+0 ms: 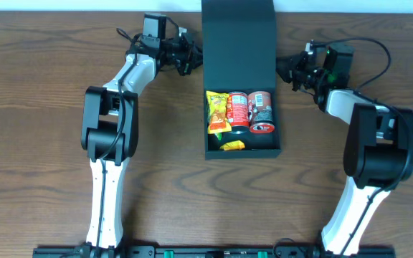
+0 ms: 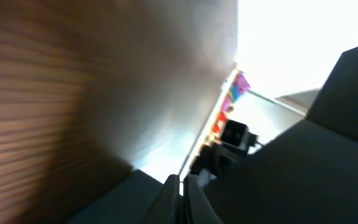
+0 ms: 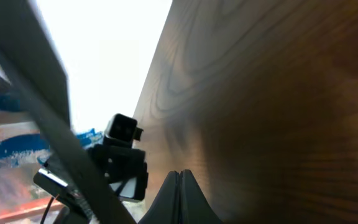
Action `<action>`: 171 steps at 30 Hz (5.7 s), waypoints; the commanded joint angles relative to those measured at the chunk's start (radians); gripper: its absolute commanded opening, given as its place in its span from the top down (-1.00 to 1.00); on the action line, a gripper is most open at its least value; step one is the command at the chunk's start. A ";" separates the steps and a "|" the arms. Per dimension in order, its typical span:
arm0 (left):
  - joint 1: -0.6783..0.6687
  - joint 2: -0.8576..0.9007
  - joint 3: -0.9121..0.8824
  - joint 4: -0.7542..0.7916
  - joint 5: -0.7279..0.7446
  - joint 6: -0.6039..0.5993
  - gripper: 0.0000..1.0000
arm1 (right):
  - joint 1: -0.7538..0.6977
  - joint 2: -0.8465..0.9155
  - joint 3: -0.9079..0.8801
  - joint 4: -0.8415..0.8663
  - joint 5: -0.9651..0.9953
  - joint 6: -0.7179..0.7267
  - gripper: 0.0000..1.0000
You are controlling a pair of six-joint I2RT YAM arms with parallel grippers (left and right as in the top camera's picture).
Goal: Pack container
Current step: 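Push the lid forward with both grippers to close the box, then raise both grippers away and lower them beside the box's sides, then press both grippers inward against the box sides to square it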
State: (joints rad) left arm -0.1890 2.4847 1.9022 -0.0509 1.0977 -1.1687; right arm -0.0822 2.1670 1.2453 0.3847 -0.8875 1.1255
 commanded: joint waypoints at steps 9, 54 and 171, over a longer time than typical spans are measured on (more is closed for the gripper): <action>-0.006 0.006 0.019 0.168 0.219 -0.096 0.88 | -0.014 0.012 -0.002 0.018 -0.148 0.026 0.97; -0.033 0.005 0.017 1.347 0.484 -0.916 0.88 | -0.028 0.010 -0.002 0.102 -0.661 0.119 0.97; -0.073 -0.652 -0.983 -0.033 -0.362 0.230 0.89 | -0.018 -0.451 -0.381 -0.768 0.380 -0.457 0.97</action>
State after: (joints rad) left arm -0.2478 1.8118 0.9089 -0.0952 0.6842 -0.8856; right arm -0.0986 1.6993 0.8639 -0.3893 -0.4385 0.6243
